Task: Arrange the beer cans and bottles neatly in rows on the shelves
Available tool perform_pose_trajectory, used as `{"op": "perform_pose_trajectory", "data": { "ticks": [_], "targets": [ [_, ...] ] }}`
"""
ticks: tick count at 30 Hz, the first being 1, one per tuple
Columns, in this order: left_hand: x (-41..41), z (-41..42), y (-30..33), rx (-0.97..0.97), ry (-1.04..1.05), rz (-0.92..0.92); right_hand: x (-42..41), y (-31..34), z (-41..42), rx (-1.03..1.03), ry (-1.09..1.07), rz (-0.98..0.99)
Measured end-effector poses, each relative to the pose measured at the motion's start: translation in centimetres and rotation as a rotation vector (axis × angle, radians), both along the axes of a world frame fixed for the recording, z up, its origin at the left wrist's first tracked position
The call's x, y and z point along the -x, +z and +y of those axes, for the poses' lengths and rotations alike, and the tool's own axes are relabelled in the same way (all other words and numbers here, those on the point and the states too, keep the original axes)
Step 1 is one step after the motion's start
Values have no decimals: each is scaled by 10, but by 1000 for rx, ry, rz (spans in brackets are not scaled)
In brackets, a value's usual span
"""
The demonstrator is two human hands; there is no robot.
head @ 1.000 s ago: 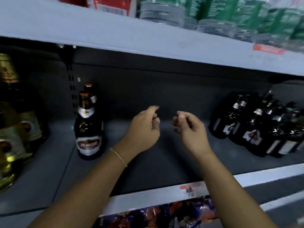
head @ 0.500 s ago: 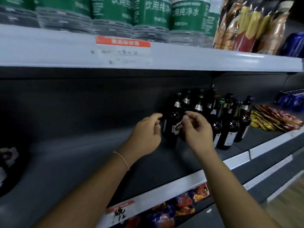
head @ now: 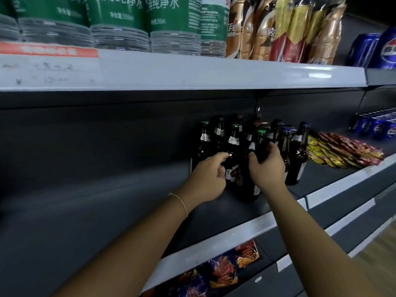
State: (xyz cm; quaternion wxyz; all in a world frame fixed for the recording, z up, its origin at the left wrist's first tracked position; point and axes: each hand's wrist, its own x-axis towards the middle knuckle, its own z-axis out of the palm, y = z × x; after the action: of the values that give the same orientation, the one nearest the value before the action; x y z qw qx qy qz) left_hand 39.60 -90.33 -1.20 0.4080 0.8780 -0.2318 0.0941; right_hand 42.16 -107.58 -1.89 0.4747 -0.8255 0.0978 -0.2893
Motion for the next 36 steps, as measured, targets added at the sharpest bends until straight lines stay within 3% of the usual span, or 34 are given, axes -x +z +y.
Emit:
{"op": "perform_pose_trajectory", "data": {
  "ticks": [13, 21, 31, 36],
  "targets": [
    [-3, -5, -13, 28, 17, 51, -11, -2, -6, -50, 16, -85],
    [-2, 16, -24, 55, 22, 84, 8, -12, 10, -146, 302, -145],
    [21, 78, -31, 179, -100, 360, 34, 7, 77, -370, 624, -156],
    [39, 120, -30, 258, -90, 412, 47, 12, 118, -453, 799, -103]
  ]
}}
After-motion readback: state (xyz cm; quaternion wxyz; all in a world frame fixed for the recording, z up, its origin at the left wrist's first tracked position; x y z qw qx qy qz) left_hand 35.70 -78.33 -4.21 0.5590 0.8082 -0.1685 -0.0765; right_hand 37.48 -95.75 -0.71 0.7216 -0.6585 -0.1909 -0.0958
